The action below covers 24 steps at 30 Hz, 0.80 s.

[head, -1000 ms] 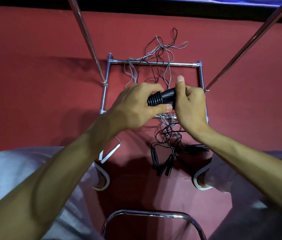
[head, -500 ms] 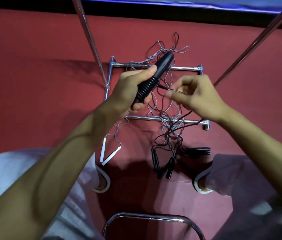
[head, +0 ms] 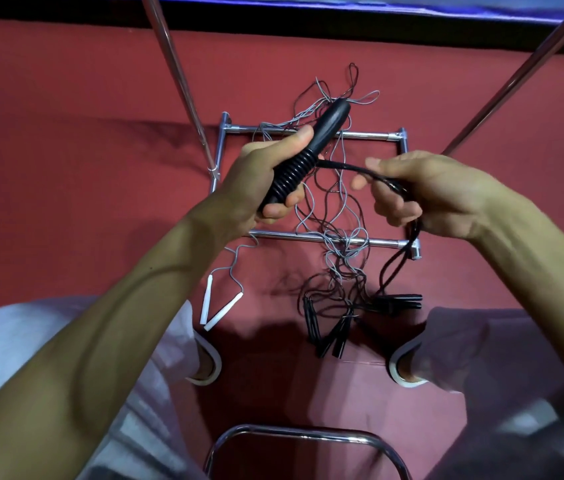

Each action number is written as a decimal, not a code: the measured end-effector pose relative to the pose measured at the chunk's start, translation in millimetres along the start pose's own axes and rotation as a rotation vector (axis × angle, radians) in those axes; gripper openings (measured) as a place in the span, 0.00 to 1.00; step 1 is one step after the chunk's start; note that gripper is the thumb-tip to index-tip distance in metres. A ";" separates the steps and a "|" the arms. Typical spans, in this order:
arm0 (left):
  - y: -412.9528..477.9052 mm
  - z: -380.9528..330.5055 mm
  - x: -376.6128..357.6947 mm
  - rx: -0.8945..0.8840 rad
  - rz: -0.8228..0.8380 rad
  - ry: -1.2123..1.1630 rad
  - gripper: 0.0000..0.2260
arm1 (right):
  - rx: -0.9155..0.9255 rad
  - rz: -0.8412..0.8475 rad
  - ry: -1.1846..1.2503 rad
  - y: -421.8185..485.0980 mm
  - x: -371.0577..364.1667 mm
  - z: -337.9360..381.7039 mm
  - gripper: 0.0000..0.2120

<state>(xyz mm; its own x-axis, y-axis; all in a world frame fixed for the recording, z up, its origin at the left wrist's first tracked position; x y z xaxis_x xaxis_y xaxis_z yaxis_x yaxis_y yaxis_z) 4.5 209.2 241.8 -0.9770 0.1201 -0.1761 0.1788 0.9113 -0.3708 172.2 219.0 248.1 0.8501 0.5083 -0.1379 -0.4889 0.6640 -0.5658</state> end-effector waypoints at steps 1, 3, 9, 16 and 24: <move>0.2 -0.7 2.2 -0.019 -0.031 0.028 0.21 | 0.071 -0.024 -0.091 0.1 -0.8 4.1 0.17; 0.9 -1.8 4.7 -0.049 -0.074 0.079 0.17 | 0.213 -0.121 -0.318 -3.1 1.1 16.0 0.17; 1.6 -1.6 1.7 -0.167 -0.138 0.340 0.18 | 0.277 -0.139 -0.687 -11.0 -7.2 21.7 0.17; 8.5 3.6 -4.5 -0.250 -0.131 0.767 0.15 | -0.081 -0.065 -0.065 4.2 7.3 -13.3 0.14; -6.3 2.0 -19.5 -0.308 -0.170 1.356 0.32 | -0.231 -0.029 -0.013 15.7 -12.0 -41.8 0.15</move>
<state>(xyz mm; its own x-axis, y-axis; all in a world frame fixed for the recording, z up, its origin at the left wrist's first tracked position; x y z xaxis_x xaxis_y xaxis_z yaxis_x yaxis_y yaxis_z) 22.7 200.2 245.7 -0.3653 0.1215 0.9229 0.1889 0.9805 -0.0543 162.6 200.4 206.9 0.8598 0.4989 -0.1091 -0.4052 0.5363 -0.7404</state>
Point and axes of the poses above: each hand's wrist, its own y-axis towards the middle knuckle, its own x-axis out of the back of the hand, z = x × y, the point moved 9 cm from there along y, towards the middle knuckle
